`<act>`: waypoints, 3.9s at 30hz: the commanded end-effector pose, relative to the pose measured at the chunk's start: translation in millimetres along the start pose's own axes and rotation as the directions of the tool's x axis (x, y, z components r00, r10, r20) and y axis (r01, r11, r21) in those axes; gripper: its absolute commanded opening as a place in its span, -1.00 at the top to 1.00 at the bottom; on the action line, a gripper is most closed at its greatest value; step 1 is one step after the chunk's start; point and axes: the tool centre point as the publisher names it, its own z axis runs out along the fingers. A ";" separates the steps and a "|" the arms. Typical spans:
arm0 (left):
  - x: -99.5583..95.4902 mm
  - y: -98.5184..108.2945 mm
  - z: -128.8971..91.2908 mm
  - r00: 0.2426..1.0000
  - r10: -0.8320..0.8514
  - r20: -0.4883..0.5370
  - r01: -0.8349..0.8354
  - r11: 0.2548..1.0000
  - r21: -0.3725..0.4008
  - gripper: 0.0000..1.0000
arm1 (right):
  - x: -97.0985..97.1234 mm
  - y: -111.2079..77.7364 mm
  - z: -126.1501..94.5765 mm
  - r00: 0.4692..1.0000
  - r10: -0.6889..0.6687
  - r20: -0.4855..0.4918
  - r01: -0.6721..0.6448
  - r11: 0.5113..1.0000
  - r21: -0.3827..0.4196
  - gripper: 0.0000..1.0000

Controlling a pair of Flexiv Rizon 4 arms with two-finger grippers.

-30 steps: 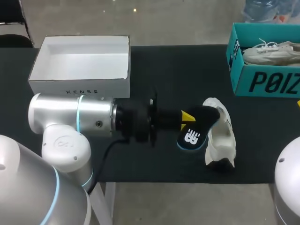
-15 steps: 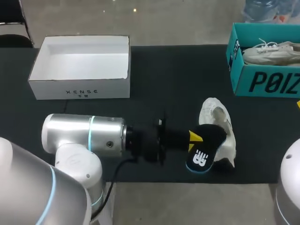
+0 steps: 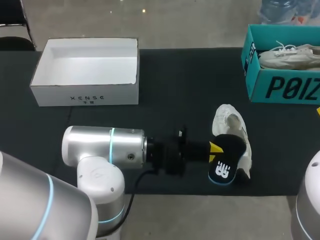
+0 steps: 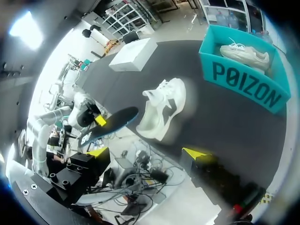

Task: Take the shoe out of the shoebox, open the shoe tongue, remove and reinsert the insole, then place the shoe into the shoebox

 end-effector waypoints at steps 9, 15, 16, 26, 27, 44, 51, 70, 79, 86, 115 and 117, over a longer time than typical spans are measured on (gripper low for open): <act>14.8 -6.7 36.6 0.999 -0.038 -0.018 0.037 0.998 -0.057 1.00 | 0.7 -1.1 -0.1 1.000 0.001 0.003 -0.001 1.000 0.000 -1.00; 15.5 -0.5 34.7 0.999 -0.051 -0.010 0.049 0.993 -0.110 1.00 | 0.7 -1.1 -0.1 1.000 0.001 0.003 -0.001 1.000 0.000 -1.00; 16.2 1.4 34.0 0.999 -0.051 -0.010 0.049 0.992 -0.119 1.00 | 0.7 -1.1 -0.1 1.000 0.001 0.003 -0.001 1.000 0.000 -1.00; 22.6 21.7 31.0 0.998 -0.069 0.005 0.069 0.983 -0.168 1.00 | 0.7 -1.1 -0.1 1.000 0.001 0.003 -0.001 1.000 0.000 -1.00; 23.3 23.6 30.7 0.998 -0.070 0.006 0.070 0.983 -0.170 1.00 | 0.7 -1.1 -0.1 1.000 0.001 0.003 -0.001 1.000 0.000 -1.00; 23.8 54.5 41.6 0.996 -0.081 0.034 0.085 0.981 -0.173 1.00 | 0.7 -1.1 -0.1 1.000 0.001 0.003 -0.001 1.000 0.000 -1.00; 28.2 61.0 44.0 0.996 -0.090 0.030 0.094 0.980 -0.177 1.00 | 0.7 -1.1 -0.1 1.000 0.001 0.003 -0.001 1.000 0.000 -1.00; 28.4 91.3 33.8 0.994 -0.108 -0.024 0.101 0.976 -0.191 1.00 | 0.7 -1.1 -0.1 1.000 0.001 0.003 -0.001 1.000 0.000 -1.00; 22.7 65.0 46.7 0.992 -0.130 0.005 0.129 0.982 -0.136 1.00 | 0.7 -1.1 -0.1 1.000 0.001 0.003 -0.001 1.000 0.000 -1.00; 6.9 32.8 56.7 0.991 -0.129 0.038 0.131 0.989 -0.062 1.00 | 0.7 -1.1 -0.1 1.000 0.001 0.003 -0.001 1.000 0.000 -1.00; -9.4 -16.6 33.1 0.970 -0.238 0.040 0.240 0.969 -0.056 1.00 | 0.7 -1.1 -0.1 1.000 0.001 0.003 -0.001 1.000 0.000 -1.00; -6.3 -20.0 34.6 0.967 -0.251 0.035 0.253 0.966 -0.062 1.00 | 0.7 -1.1 -0.1 1.000 0.001 0.003 -0.001 1.000 0.000 -1.00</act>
